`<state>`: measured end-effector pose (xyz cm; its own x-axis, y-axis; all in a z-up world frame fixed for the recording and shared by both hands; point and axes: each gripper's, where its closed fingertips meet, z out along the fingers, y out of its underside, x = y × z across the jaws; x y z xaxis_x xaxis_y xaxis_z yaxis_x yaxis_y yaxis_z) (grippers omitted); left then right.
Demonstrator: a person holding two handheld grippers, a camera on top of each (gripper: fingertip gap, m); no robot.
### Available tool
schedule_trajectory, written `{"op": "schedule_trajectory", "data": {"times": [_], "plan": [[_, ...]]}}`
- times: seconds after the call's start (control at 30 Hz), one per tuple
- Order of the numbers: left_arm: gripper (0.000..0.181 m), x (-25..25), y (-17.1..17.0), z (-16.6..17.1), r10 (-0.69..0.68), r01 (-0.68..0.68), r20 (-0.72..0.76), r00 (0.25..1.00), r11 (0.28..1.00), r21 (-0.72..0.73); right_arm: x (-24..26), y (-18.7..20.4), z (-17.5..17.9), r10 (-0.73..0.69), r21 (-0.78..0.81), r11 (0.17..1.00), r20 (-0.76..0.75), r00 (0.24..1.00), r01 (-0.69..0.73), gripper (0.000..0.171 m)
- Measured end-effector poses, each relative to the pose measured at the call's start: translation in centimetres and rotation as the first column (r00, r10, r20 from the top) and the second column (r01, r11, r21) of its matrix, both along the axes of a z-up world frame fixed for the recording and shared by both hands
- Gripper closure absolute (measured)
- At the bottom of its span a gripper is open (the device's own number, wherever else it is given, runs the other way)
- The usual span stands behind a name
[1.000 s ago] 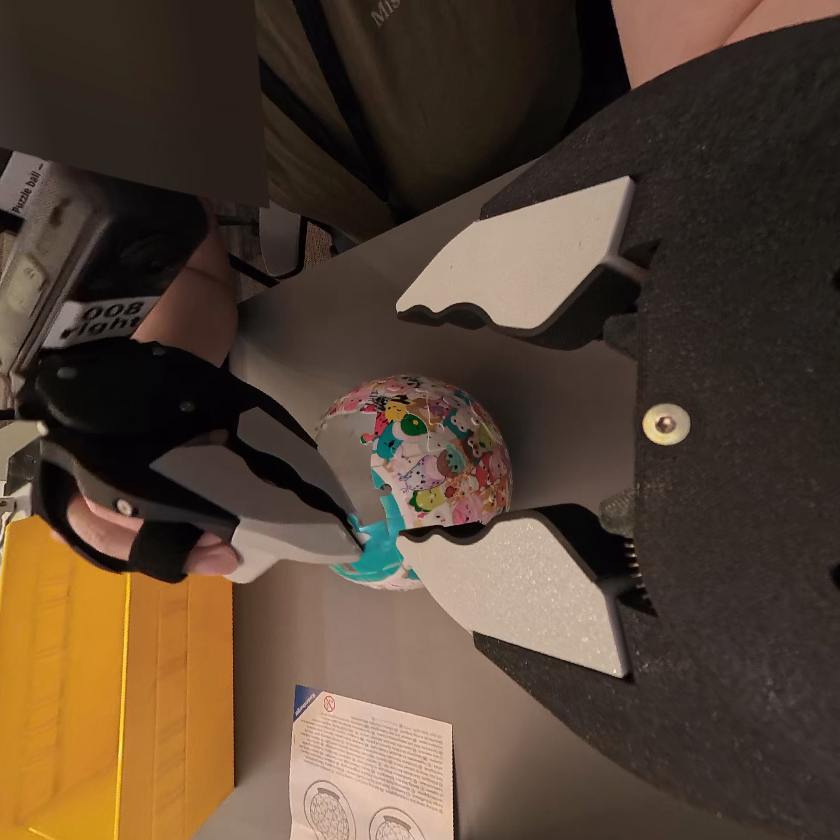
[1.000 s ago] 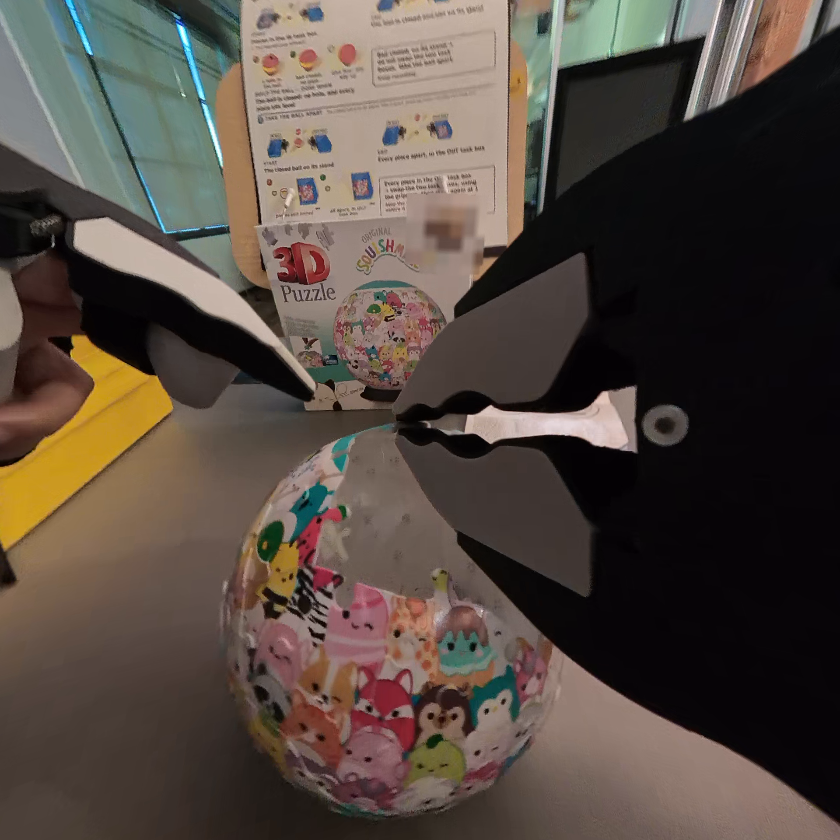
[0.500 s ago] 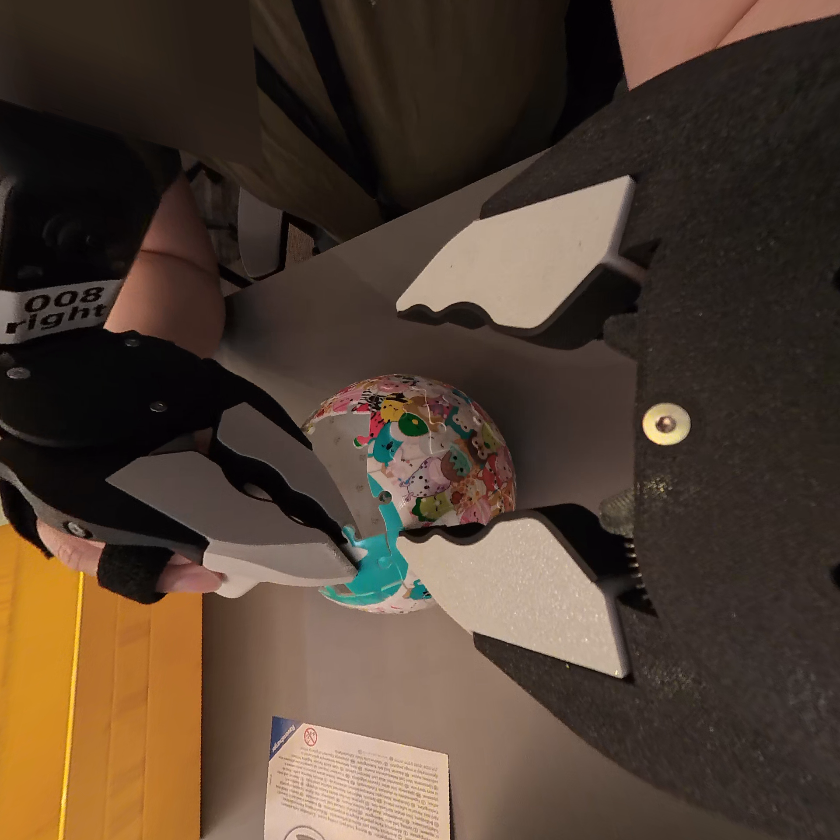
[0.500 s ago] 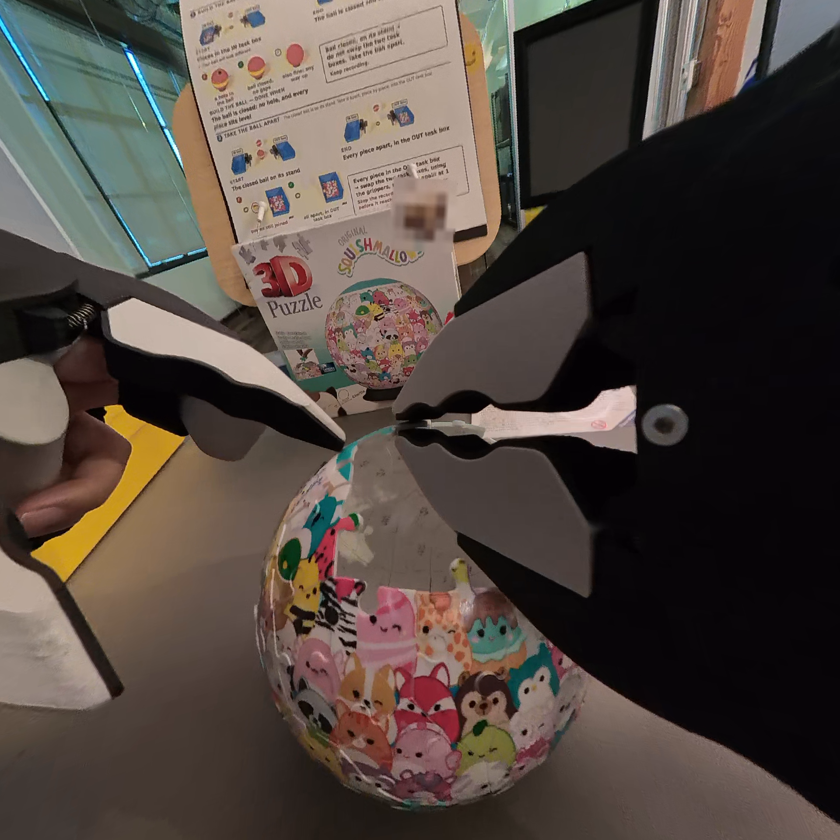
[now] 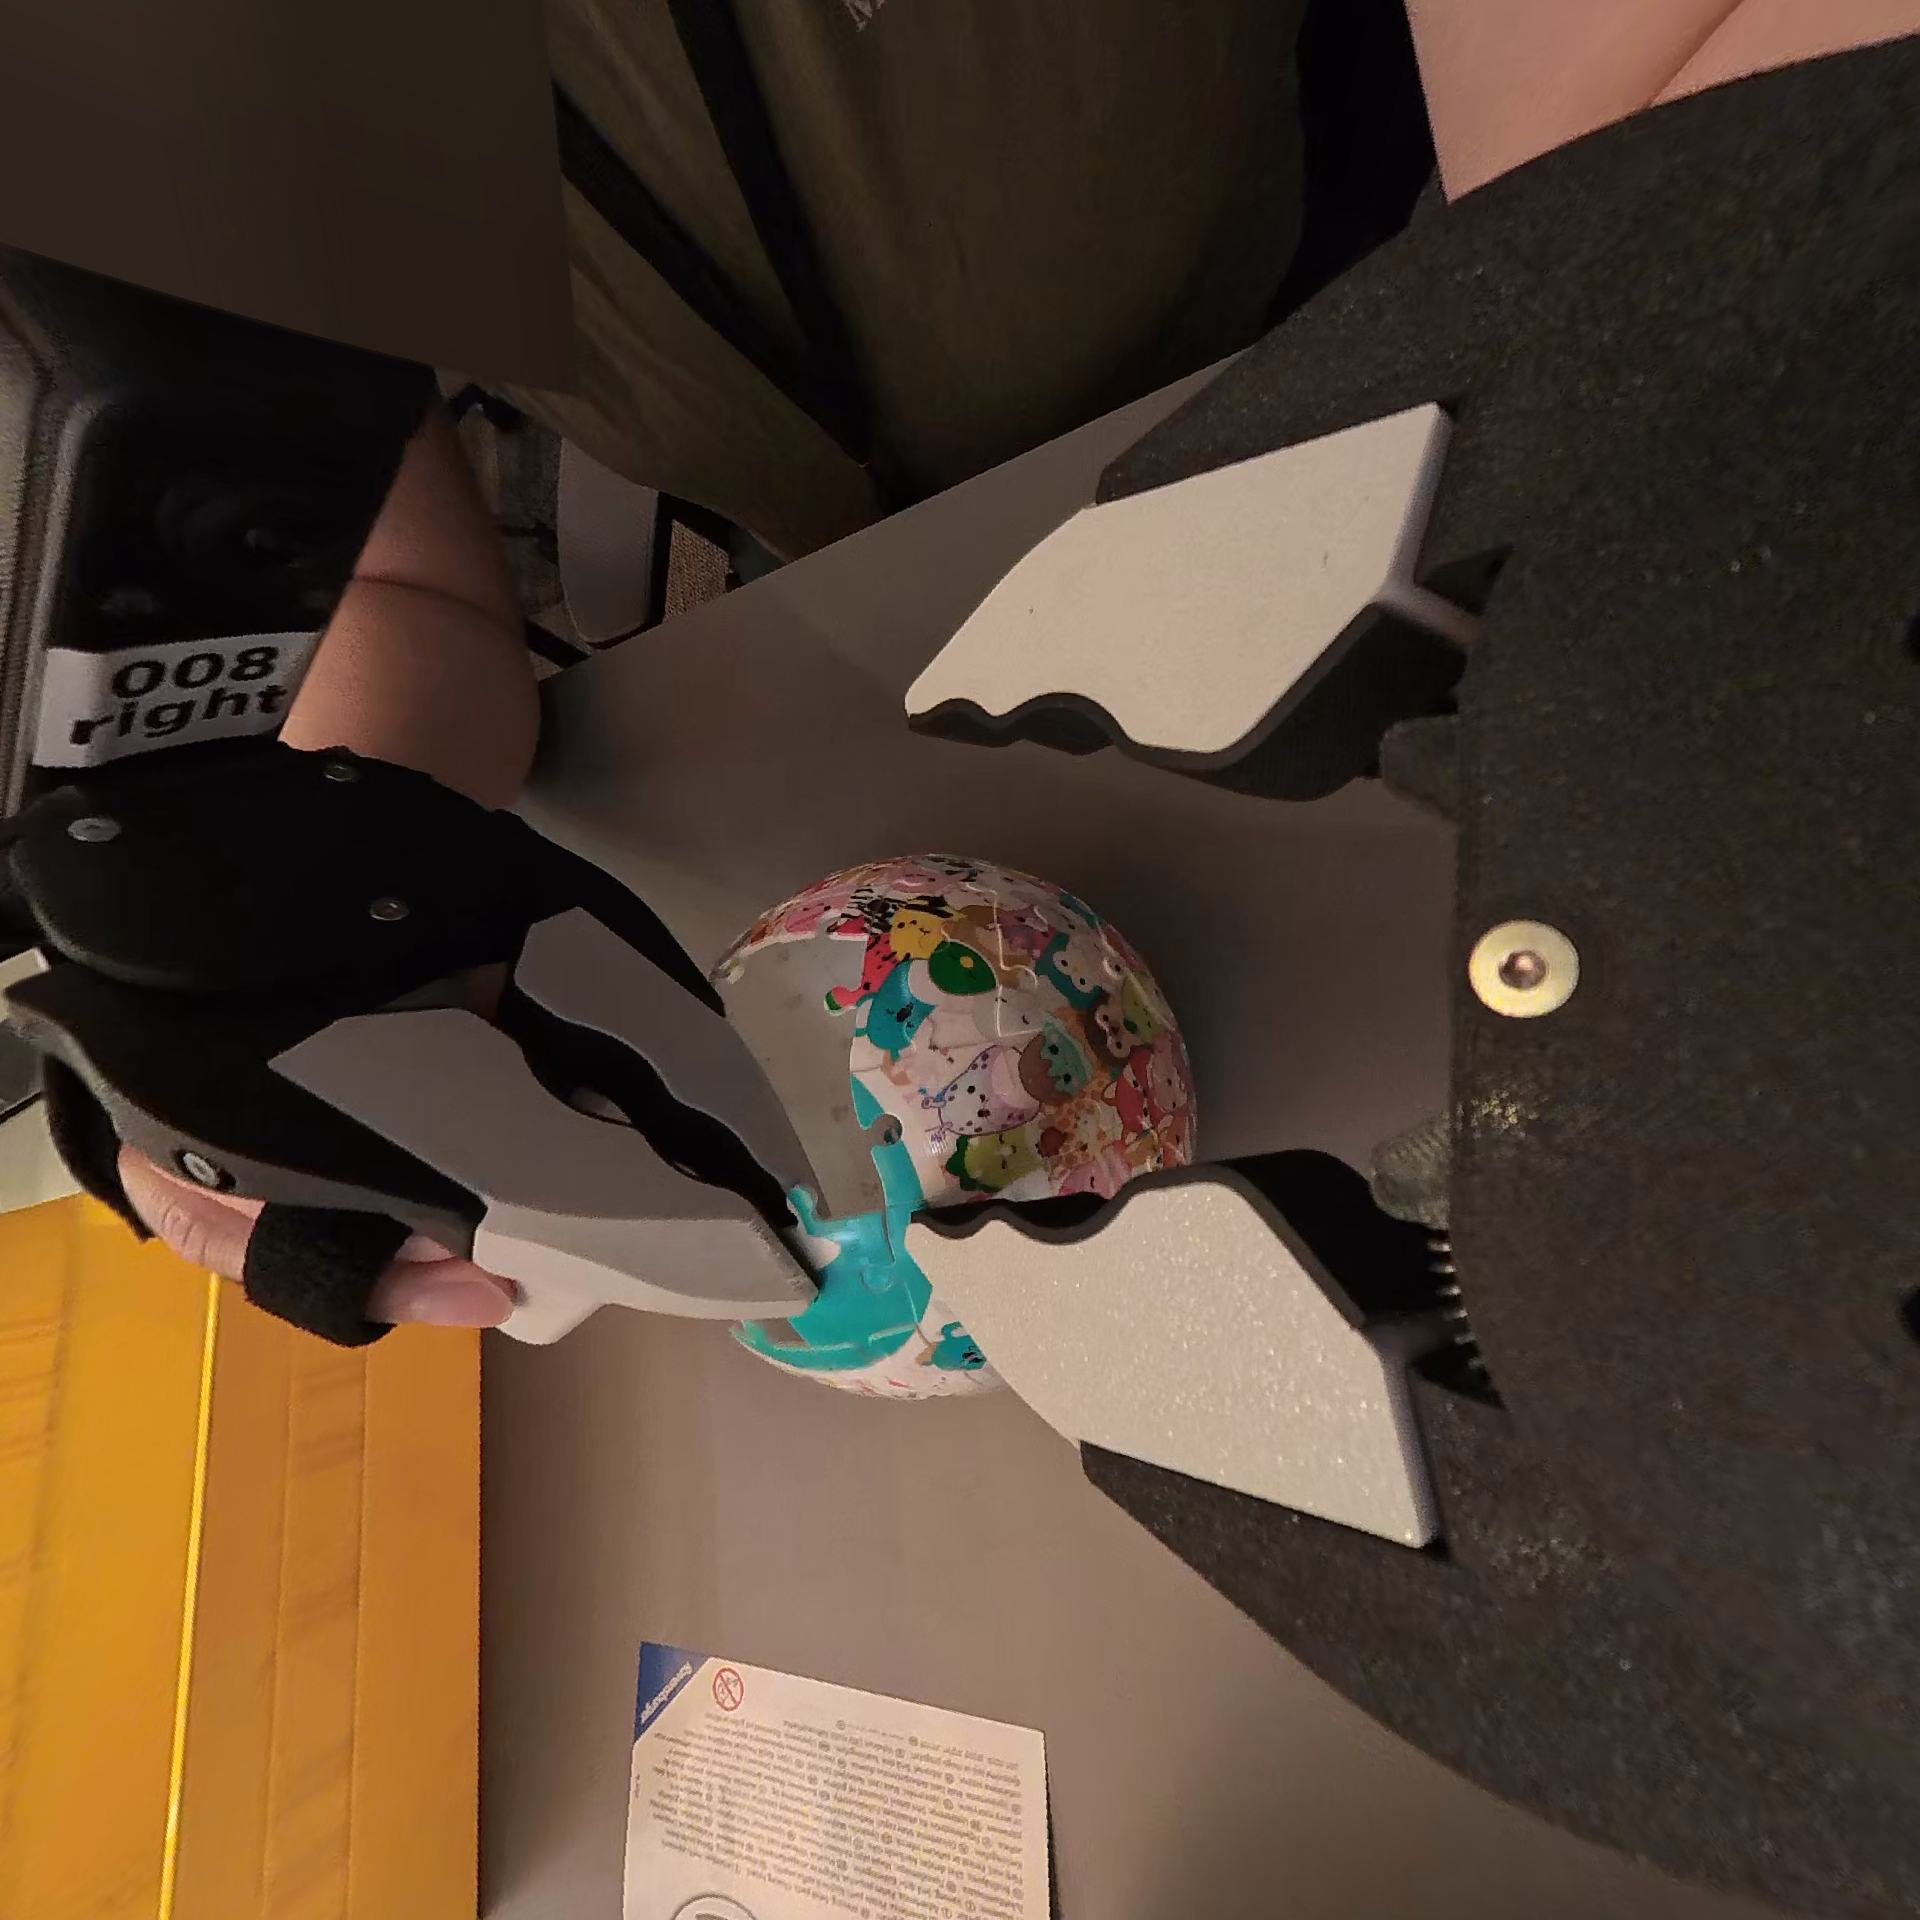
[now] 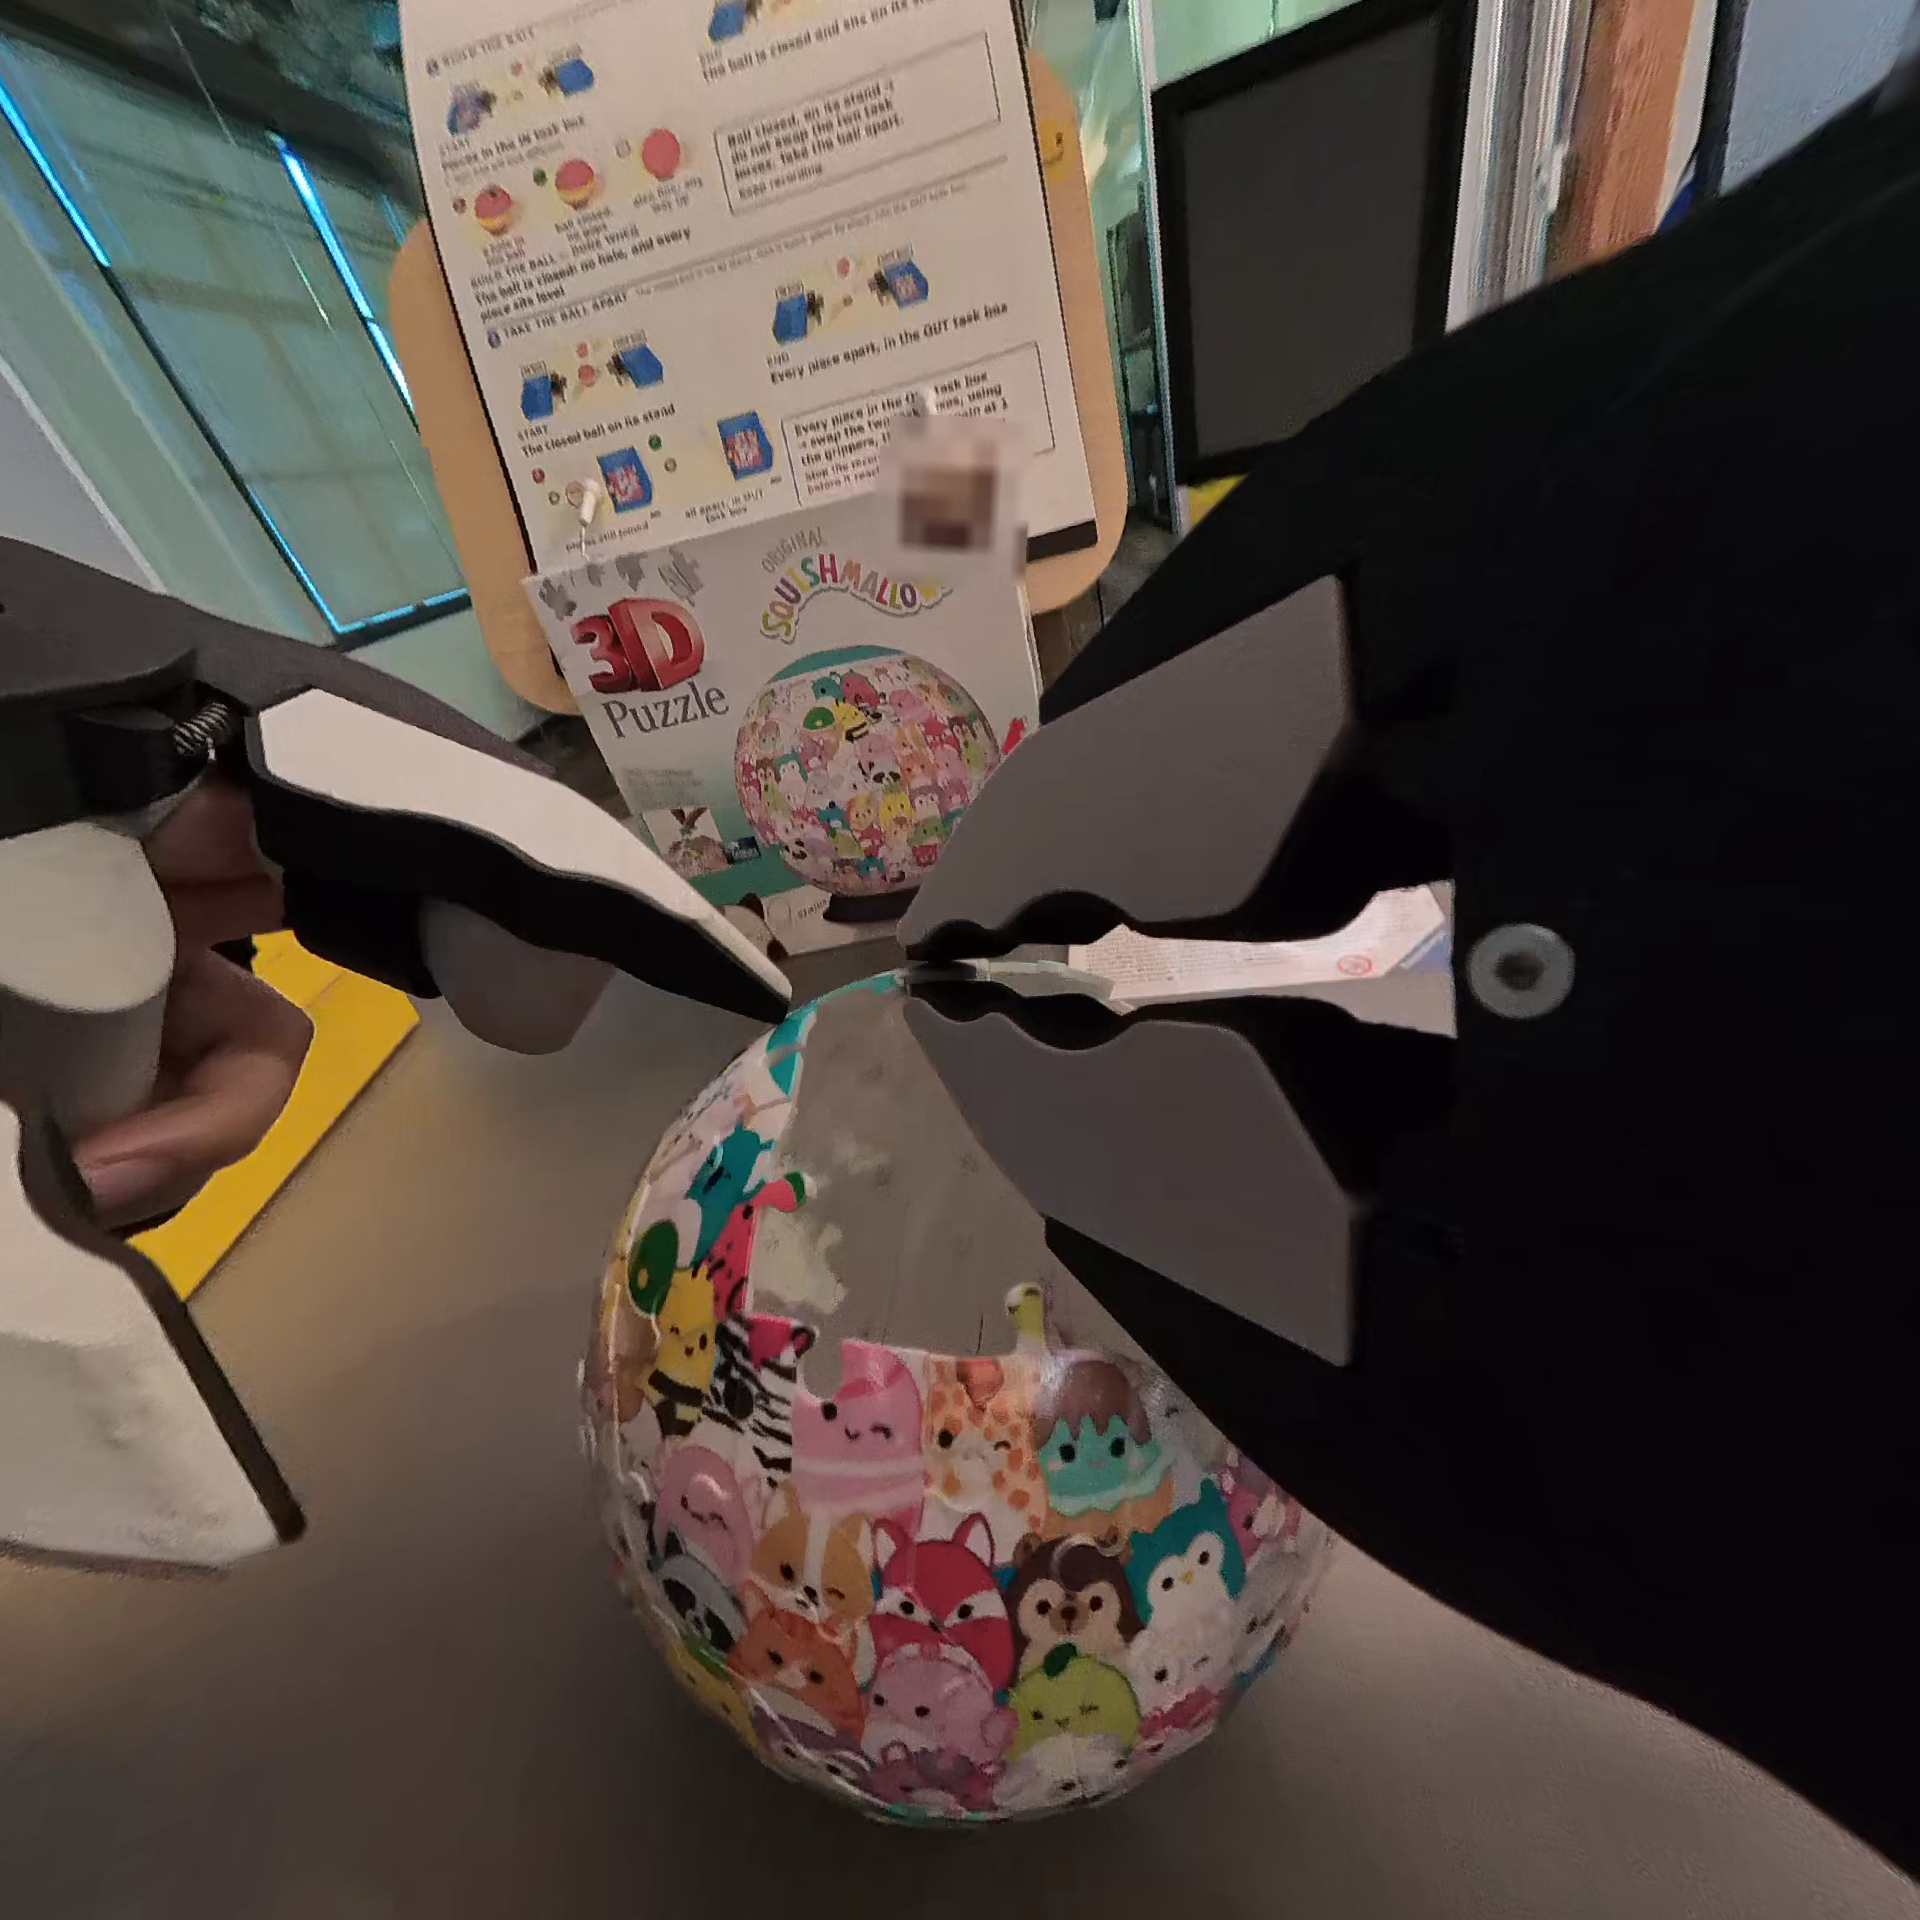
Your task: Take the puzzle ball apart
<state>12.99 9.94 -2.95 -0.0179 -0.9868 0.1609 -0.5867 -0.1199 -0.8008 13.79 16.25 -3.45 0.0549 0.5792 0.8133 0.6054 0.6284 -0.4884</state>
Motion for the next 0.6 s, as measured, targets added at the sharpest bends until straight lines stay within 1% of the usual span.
{"op": "schedule_trajectory", "data": {"times": [0.07, 0.23, 0.37, 0.5, 0.6], "plan": [[0.097, 0.1, 0.0, 0.0, -0.002, 0.002, -0.002, 1.0, 1.0, 0.001, 0.1, 0.0, -0.1, -0.001, -0.035, 0.999, 0.01, 1.0, 0.002, 0.166], [0.097, 0.0, 0.0, -0.1, -0.003, 0.003, -0.009, 1.0, 1.0, 0.005, 0.4, 0.0, 0.0, -0.011, -0.005, 1.0, 0.038, 0.999, 0.012, 0.167], [0.097, -0.5, 0.2, -0.3, 0.015, -0.014, -0.029, 0.999, 1.0, 0.012, 0.6, 0.4, 0.1, -0.05, -0.053, 0.997, 0.036, 0.998, 0.052, 0.167], [0.097, -1.2, 0.5, 0.5, 0.045, -0.045, -0.003, 0.999, 0.999, 0.03, 0.6, 0.8, 0.1, -0.107, -0.045, 0.993, 0.047, 0.993, 0.11, 0.167], [0.097, -1.7, 0.7, 1.1, 0.069, -0.069, 0.001, 0.998, 0.996, 0.058, 0.5, 1.0, 0.1, -0.155, -0.103, 0.982, 0.046, 0.987, 0.159, 0.167]]}}
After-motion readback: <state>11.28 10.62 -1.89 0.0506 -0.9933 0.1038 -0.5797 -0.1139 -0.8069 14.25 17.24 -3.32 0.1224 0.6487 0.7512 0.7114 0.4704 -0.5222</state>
